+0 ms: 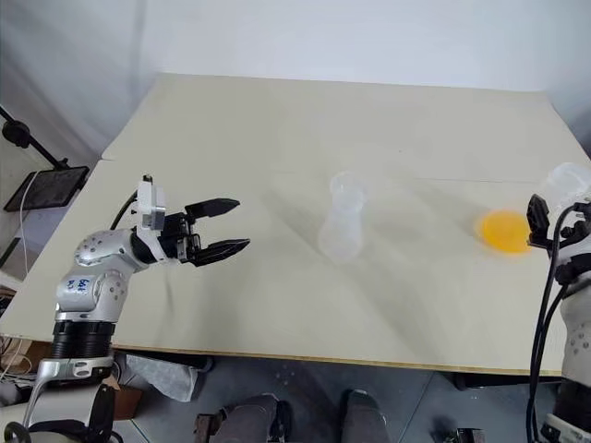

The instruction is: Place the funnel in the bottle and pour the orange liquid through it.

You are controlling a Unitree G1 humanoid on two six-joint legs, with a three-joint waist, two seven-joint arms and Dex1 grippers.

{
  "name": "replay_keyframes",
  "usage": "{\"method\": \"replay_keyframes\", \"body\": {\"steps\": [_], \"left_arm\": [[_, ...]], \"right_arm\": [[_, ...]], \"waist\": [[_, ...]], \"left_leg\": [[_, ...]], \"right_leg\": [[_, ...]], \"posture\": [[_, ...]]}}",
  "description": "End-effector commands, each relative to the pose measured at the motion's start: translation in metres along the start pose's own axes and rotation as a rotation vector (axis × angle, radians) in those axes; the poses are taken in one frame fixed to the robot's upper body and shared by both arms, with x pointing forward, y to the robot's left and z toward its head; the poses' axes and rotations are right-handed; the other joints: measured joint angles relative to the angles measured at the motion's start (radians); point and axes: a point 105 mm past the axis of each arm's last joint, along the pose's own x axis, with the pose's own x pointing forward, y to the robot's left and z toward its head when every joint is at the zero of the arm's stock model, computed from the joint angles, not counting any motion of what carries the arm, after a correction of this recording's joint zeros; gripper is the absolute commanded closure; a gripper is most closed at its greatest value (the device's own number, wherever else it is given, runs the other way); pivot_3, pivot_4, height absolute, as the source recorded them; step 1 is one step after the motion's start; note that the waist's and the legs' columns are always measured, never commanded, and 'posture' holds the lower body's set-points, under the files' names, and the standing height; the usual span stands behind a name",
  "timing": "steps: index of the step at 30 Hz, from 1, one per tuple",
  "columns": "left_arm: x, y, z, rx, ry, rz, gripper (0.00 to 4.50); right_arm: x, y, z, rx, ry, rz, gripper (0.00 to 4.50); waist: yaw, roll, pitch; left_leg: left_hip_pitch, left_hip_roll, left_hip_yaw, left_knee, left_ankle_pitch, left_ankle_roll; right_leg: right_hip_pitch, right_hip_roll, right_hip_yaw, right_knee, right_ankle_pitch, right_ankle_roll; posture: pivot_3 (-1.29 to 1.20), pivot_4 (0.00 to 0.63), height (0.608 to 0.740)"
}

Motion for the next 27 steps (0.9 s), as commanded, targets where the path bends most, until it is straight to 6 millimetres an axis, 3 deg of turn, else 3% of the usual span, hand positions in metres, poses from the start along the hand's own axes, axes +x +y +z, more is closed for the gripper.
{"method": "replay_keyframes", "body": {"steps": [1,13,23,27], "left_arm": [[-0.001,-0.003,0.01,0.036,-0.022,-0.009,0.02],[-0.001,-0.005,0.009,0.042,-0.029,-0.004,0.02],[-0.003,-0.005,0.008,0.045,-0.035,0.006,0.0],[-0.004,-0.006,0.006,0.041,-0.036,0.011,0.0]], "right_arm": [[0.005,0.0,0.02,-0.035,-0.068,0.008,0.0],[0.017,-0.006,0.021,-0.013,-0.089,-0.009,0.0],[0.02,-0.006,0.021,-0.001,-0.105,-0.002,3.31],[0.019,-0.004,0.024,0.007,-0.126,0.023,3.31]], "waist": [[0.0,0.0,0.0],[-0.001,0.0,0.0],[-0.002,0.0,0.0],[-0.004,0.0,0.0]], "left_leg": [[0.0,0.0,0.0,0.0,0.0,0.0],[0.0,0.0,0.0,0.0,0.0,0.0],[0.0,0.0,0.0,0.0,0.0,0.0],[0.0,0.0,0.0,0.0,0.0,0.0]], "right_leg": [[0.0,0.0,0.0,0.0,0.0,0.0],[0.0,0.0,0.0,0.0,0.0,0.0],[0.0,0.0,0.0,-0.001,0.0,0.0],[0.0,0.0,0.0,-0.001,0.0,0.0]], "posture": [[0.0,0.15,0.74],[0.0,0.15,0.74],[0.0,0.15,0.74],[0.0,0.15,0.74]]}}
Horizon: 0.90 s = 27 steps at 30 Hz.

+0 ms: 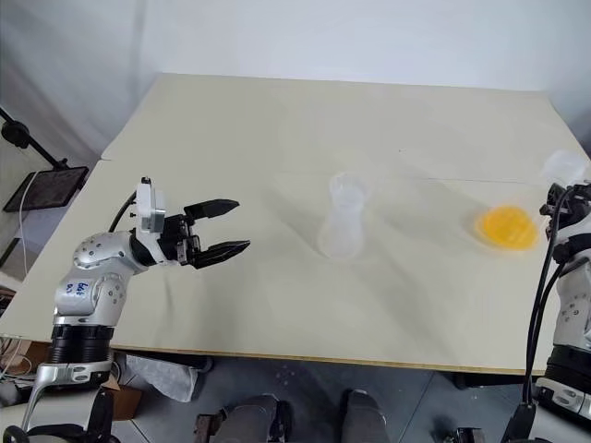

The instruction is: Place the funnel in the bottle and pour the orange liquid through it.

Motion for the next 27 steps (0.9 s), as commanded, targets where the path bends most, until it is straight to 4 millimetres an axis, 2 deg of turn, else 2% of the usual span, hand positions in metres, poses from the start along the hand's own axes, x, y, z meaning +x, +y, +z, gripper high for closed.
{"method": "replay_keyframes", "body": {"steps": [1,10,13,20,27], "left_arm": [[0.0,-0.004,0.012,0.047,-0.043,-0.009,0.0],[-0.002,-0.002,0.012,0.054,-0.045,-0.001,0.0],[-0.003,-0.002,0.013,0.059,-0.045,0.002,0.0],[-0.004,-0.006,0.011,0.055,-0.051,0.01,0.0],[0.0,-0.011,0.013,0.054,-0.06,0.013,0.0]], "right_arm": [[-0.002,0.0,0.022,-0.006,-0.084,0.022,3.31],[-0.009,0.003,0.026,0.016,-0.097,0.054,3.31],[-0.016,0.0,0.025,0.017,-0.09,0.048,2.49],[-0.029,-0.009,0.021,0.01,-0.061,0.026,0.03],[-0.037,-0.013,0.015,0.001,-0.016,0.021,0.03]], "waist": [[0.0,0.0,0.0],[0.001,0.0,0.0],[0.004,0.0,0.0],[0.003,0.001,0.0],[0.004,0.001,0.0]], "left_leg": [[0.0,0.0,0.0,0.0,0.0,0.0],[0.0,0.0,0.0,0.0,0.0,0.0],[0.0,0.0,0.0,0.0,0.0,0.0],[0.0,0.0,0.0,0.0,0.0,0.0],[0.0,0.0,0.0,0.0,0.0,0.0]], "right_leg": [[0.0,0.0,0.0,0.0,0.0,0.0],[0.0,0.0,0.0,0.0,0.0,0.0],[0.0,0.0,0.0,0.0,0.0,0.0],[0.0,0.0,0.001,-0.001,0.0,0.0],[0.001,-0.001,0.002,-0.002,0.0,0.0]], "posture": [[0.0,0.15,0.74],[0.0,0.15,0.74],[0.0,0.15,0.74],[0.0,0.15,0.74],[0.0,0.15,0.74]]}}
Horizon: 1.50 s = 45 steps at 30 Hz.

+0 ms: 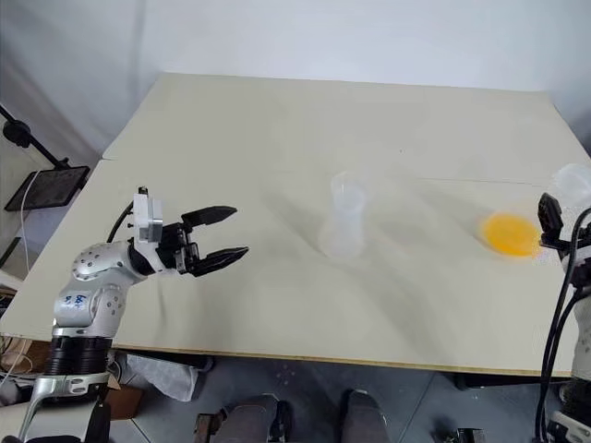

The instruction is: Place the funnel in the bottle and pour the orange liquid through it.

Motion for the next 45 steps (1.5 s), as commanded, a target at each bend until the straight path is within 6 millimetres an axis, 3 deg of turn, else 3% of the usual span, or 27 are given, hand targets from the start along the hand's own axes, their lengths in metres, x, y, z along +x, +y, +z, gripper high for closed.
{"method": "replay_keyframes", "body": {"steps": [1,9,19,29,32,36,41,45], "left_arm": [[0.003,-0.006,0.013,0.035,-0.042,-0.011,0.0],[0.007,-0.008,0.016,0.019,-0.055,-0.016,0.0],[0.009,-0.007,0.024,0.03,-0.053,-0.028,0.0],[0.004,-0.009,0.026,0.036,-0.046,-0.01,0.0],[0.004,-0.009,0.026,0.036,-0.047,-0.01,0.0],[0.005,-0.008,0.026,0.038,-0.049,-0.011,0.0],[0.005,-0.008,0.026,0.038,-0.05,-0.013,0.0],[0.005,-0.007,0.024,0.036,-0.048,-0.013,0.0]], "right_arm": [[-0.004,-0.005,0.015,-0.007,-0.04,-0.016,0.03],[0.023,0.004,0.011,-0.028,-0.037,0.019,0.03],[0.06,-0.007,0.011,-0.015,-0.058,-0.011,0.03],[0.067,-0.01,0.008,-0.003,-0.08,-0.032,0.03],[0.066,-0.012,0.008,-0.004,-0.09,-0.045,0.6],[0.063,-0.012,0.009,0.001,-0.113,-0.046,1.88],[0.06,-0.008,0.009,0.01,-0.122,-0.027,1.94],[0.056,0.017,0.028,0.001,-0.228,0.107,1.94]], "waist": [[0.0,0.0,0.0],[-0.004,0.0,0.0],[-0.011,0.002,0.001],[-0.023,0.003,0.002],[-0.023,0.003,0.002],[-0.022,0.004,0.002],[-0.022,0.004,0.002],[-0.023,0.005,0.003]], "left_leg": [[0.0,0.0,0.0,0.0,0.0,0.0],[0.0,0.0,0.0,0.0,0.0,0.0],[-0.001,0.0,0.0,-0.001,0.0,0.0],[-0.001,0.0,-0.001,-0.001,0.0,0.0],[-0.001,0.0,-0.001,-0.001,0.0,0.0],[-0.001,0.0,-0.001,-0.001,0.0,0.0],[-0.001,0.0,-0.001,-0.001,0.0,0.0],[-0.001,0.001,-0.001,-0.001,0.0,0.0]], "right_leg": [[0.0,0.0,0.0,0.0,0.0,0.0],[0.0,0.0,0.0,0.0,0.0,0.0],[0.0,0.0,-0.002,-0.002,0.0,0.0],[0.0,0.0,-0.002,-0.002,0.0,0.0],[0.0,0.0,-0.002,-0.002,0.0,0.0],[0.0,0.0,-0.001,-0.002,0.0,0.0],[0.0,0.0,-0.001,-0.002,0.0,0.0],[0.0,0.0,-0.001,-0.002,0.0,0.0]], "posture": [[0.0,0.15,0.74],[0.0,0.15,0.74],[0.0,0.15,0.74],[0.0,0.15,0.74],[0.0,0.15,0.74],[0.0,0.15,0.74],[0.0,0.15,0.74],[0.0,0.15,0.74]]}}
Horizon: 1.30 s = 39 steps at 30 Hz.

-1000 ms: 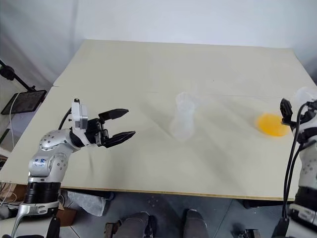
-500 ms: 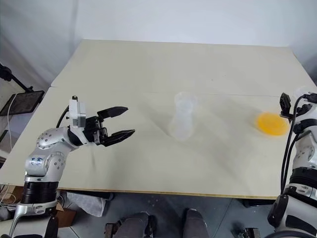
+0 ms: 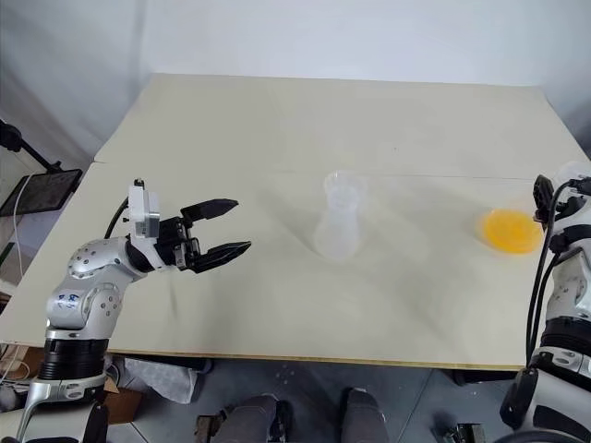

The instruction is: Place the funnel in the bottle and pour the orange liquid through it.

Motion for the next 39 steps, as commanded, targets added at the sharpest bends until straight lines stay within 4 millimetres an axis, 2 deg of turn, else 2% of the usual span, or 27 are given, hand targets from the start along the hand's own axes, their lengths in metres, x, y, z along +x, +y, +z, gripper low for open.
{"method": "replay_keyframes", "body": {"steps": [1,4,6,11,16,20,25,32,39], "left_arm": [[-0.001,-0.001,0.01,0.038,-0.027,-0.008,0.0],[-0.003,-0.001,0.009,0.037,-0.024,-0.003,0.0],[-0.004,-0.002,0.007,0.035,-0.021,0.001,0.0],[-0.003,-0.002,0.005,0.03,-0.023,0.004,0.0],[-0.001,-0.003,0.003,0.025,-0.029,0.003,0.0],[0.0,-0.003,0.001,0.024,-0.036,0.005,0.0],[0.0,-0.003,0.0,0.023,-0.042,0.005,0.0],[0.002,-0.002,-0.001,0.023,-0.048,0.006,0.0],[0.005,-0.003,-0.002,0.022,-0.057,0.002,0.0]], "right_arm": [[-0.003,0.025,0.047,-0.028,-0.194,0.134,1.94],[-0.012,0.073,0.068,-0.132,-0.252,0.345,1.94],[-0.02,0.098,0.075,-0.208,-0.273,0.423,1.94],[-0.029,0.137,0.081,-0.303,-0.267,0.517,1.94],[-0.04,0.172,0.075,-0.472,-0.229,0.617,1.94],[-0.042,0.185,0.07,-0.572,-0.209,0.61,1.94],[-0.04,0.186,0.072,-0.68,-0.225,0.564,1.94],[-0.039,0.196,0.084,-0.841,-0.326,0.536,1.94],[-0.046,0.216,0.082,-0.927,-0.396,0.563,1.94]], "waist": [[0.0,0.002,0.001],[0.0,0.007,0.004],[-0.002,0.007,0.004],[0.004,0.007,0.004],[0.016,0.006,0.004],[0.019,0.006,0.004],[0.023,0.006,0.004],[0.021,0.006,0.004],[0.022,0.006,0.004]], "left_leg": [[0.0,0.0,0.0,0.0,0.0,0.0],[0.0,0.0,0.001,0.0,0.0,0.0],[0.0,0.0,0.001,0.0,0.0,0.0],[0.0,0.001,0.0,0.0,0.0,-0.001],[0.0,-0.001,0.0,0.001,0.0,-0.001],[0.0,0.0,0.0,0.0,0.0,-0.001],[0.0,-0.001,0.0,0.0,0.0,-0.001],[0.0,-0.001,0.001,0.0,0.0,-0.001],[0.0,-0.001,0.001,0.0,0.0,-0.001]], "right_leg": [[0.0,0.0,0.0,0.0,0.0,0.0],[-0.001,0.0,0.0,0.0,0.0,0.0],[-0.001,0.0,0.0,0.001,0.0,0.0],[-0.001,0.0,0.0,0.001,0.0,0.0],[-0.001,0.0,0.0,0.001,0.0,0.0],[-0.001,0.0,-0.001,0.0,0.0,0.0],[-0.001,0.0,-0.002,0.0,0.0,0.0],[-0.001,0.001,-0.003,0.0,0.0,0.0],[-0.001,0.001,-0.004,0.0,0.0,0.0]], "posture": [[0.0,0.15,0.74],[0.0,0.15,0.74],[0.0,0.15,0.74],[0.0,0.15,0.74],[0.0,0.15,0.74],[0.0,0.15,0.74],[0.0,0.15,0.74],[0.0,0.15,0.74],[0.0,0.15,0.74]]}}
